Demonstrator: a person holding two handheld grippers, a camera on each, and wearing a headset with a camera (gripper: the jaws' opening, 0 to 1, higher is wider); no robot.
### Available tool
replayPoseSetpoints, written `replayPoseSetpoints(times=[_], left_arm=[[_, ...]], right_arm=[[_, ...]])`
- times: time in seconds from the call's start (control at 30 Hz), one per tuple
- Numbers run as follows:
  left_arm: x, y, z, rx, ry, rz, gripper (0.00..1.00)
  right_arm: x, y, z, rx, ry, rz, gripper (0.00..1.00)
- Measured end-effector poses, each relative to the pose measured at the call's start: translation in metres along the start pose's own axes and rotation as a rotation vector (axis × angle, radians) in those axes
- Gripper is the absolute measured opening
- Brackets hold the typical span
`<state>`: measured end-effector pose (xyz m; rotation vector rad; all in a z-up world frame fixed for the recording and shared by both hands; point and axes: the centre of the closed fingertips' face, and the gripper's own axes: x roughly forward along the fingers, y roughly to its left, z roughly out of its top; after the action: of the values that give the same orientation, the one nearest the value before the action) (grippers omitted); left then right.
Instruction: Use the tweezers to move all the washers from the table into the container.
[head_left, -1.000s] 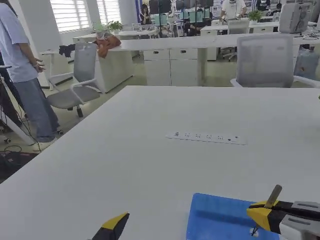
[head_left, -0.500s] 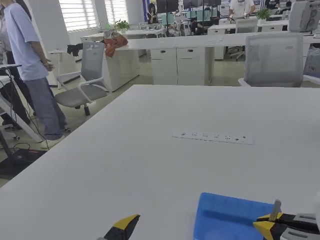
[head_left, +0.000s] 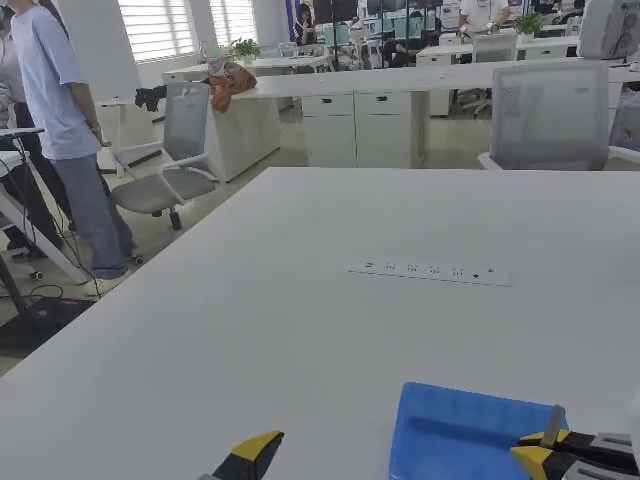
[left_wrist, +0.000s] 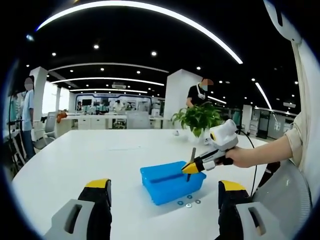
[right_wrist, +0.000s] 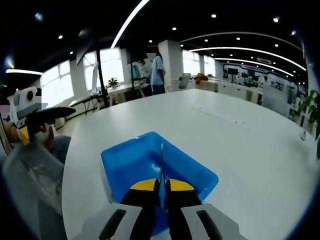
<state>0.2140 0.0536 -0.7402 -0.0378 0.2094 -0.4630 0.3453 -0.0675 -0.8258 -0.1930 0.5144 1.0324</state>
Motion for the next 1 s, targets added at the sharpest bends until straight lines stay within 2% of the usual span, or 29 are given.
replayPoseSetpoints(times=[0.13, 0.4, 0.7, 1.0], left_arm=[[0.0, 0.0, 0.0, 0.004, 0.002, -0.002, 0.9], [0.0, 0.0, -0.002, 0.009, 0.009, -0.002, 0.89], [0.0, -0.001, -0.005, 0.012, 0.03, -0.007, 0.87], [0.0, -0.001, -0.005, 0.014, 0.032, -0.007, 0.86]], right_arm=[[-0.004, 0.0, 0.009, 0.023, -0.032, 0.001, 0.04], [-0.015, 0.005, 0.031, 0.021, -0.094, -0.003, 0.03], [-0.026, 0.015, 0.042, 0.016, -0.12, -0.009, 0.03], [-0.038, 0.024, 0.052, 0.025, -0.159, -0.003, 0.02]])
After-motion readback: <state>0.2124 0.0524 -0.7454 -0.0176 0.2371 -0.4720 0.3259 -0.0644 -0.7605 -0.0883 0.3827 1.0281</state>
